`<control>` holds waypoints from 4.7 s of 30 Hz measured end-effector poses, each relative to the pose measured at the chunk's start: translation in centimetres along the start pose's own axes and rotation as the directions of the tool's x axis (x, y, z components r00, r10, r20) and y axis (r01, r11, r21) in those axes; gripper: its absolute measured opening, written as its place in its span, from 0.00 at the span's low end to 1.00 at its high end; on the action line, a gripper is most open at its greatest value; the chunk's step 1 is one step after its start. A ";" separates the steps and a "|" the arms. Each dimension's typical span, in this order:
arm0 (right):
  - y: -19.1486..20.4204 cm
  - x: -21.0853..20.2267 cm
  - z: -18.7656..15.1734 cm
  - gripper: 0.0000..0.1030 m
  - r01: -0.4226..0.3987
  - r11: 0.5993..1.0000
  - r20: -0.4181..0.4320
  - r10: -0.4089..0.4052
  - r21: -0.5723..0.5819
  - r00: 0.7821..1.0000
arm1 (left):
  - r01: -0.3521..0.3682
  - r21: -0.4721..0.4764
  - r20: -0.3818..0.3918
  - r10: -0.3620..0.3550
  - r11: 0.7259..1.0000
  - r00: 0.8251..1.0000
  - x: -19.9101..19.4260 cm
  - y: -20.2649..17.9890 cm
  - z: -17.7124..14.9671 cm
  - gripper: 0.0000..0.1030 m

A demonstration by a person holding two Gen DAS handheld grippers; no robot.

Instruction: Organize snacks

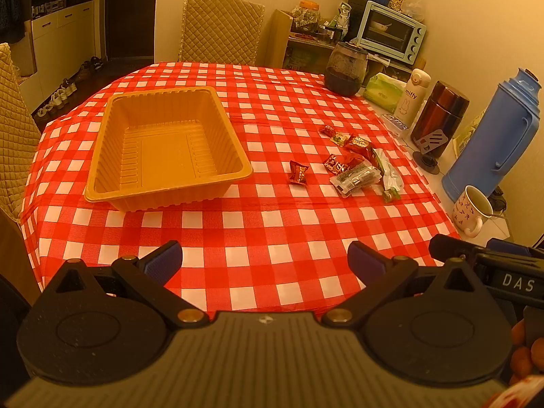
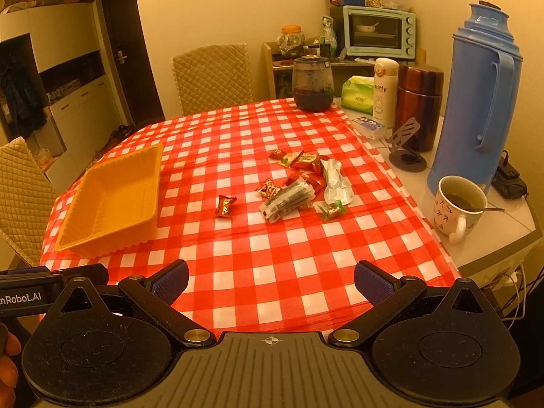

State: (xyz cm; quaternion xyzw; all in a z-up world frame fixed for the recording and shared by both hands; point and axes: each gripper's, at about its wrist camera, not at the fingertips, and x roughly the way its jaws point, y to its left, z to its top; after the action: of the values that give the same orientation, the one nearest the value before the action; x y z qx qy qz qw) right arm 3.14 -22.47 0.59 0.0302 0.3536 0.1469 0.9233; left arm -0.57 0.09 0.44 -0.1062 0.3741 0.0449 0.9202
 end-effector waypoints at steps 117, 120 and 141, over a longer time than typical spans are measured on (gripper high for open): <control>-7.6 15.4 3.9 0.84 0.088 0.981 0.029 -0.094 0.173 0.995 | 0.042 0.123 0.088 -0.053 0.992 0.995 20.4 -3.0 6.1 0.81; -7.5 16.0 4.0 0.84 0.092 0.982 0.028 -0.098 0.167 0.995 | 0.044 0.132 0.076 -0.054 0.990 0.996 20.4 -2.6 6.6 0.81; -7.8 18.7 4.3 0.84 0.099 0.982 0.000 -0.100 0.159 0.995 | 0.066 0.189 0.027 -0.073 0.980 0.997 22.4 -3.7 6.5 0.79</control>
State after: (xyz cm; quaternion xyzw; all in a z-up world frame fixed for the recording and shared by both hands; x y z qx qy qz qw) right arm 21.17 -24.23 -9.45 0.0865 0.3618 0.0718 0.9254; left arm 20.45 -1.93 -10.02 -0.0312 0.3571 -0.0209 0.9333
